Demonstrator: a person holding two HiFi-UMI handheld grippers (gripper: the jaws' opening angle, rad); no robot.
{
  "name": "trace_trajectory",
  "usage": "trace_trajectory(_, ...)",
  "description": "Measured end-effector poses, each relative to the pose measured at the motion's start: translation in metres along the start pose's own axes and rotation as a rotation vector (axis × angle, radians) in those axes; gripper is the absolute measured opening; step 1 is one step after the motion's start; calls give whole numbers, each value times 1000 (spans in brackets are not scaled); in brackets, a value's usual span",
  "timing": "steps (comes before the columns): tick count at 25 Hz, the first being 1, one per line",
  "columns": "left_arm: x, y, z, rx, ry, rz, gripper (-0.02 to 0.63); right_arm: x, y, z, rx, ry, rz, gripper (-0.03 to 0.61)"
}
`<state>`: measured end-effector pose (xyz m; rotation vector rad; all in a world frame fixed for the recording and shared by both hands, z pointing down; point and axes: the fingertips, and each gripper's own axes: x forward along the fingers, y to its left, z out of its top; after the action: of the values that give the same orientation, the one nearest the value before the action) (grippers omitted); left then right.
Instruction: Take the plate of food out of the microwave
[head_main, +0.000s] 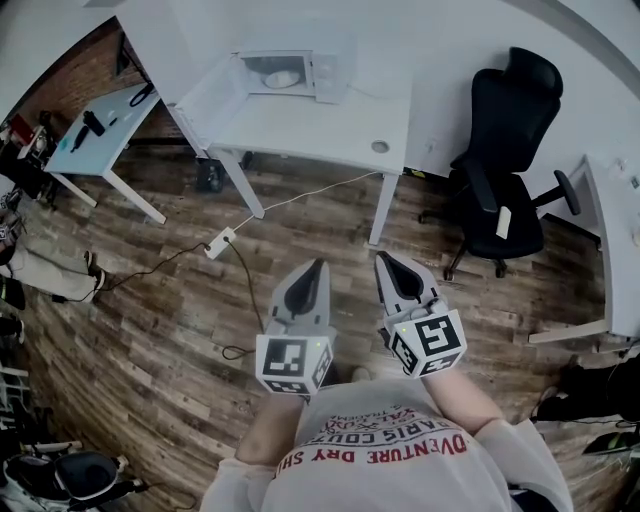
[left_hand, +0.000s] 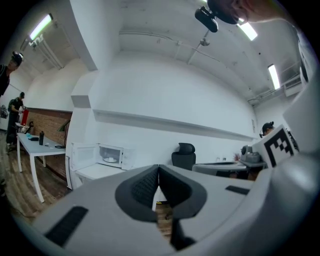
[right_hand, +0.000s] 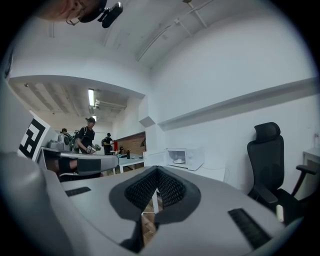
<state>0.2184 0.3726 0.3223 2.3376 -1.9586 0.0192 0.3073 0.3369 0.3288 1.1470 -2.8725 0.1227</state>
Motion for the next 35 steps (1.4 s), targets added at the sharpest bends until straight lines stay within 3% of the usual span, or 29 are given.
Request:
trace_trajectory(7,22,65,3,-11,18,-25,8,64,20,4,-24,17,-13,3)
trace_trajectory(17,69,191,27,9,29,-102,8,193,46,28,0,-16,-90,3)
trace_trajectory(22,87,240,23,-30,45,-97,8,239,51,27,11,-1,-94,3)
trace_trajectory(30,159,290,9,-38,66,-53,8,320,8,14,7,16,-85,3)
trace_trajectory(35,236,318,18,-32,55,-18,8,387,-39,21,24,4,-38,3)
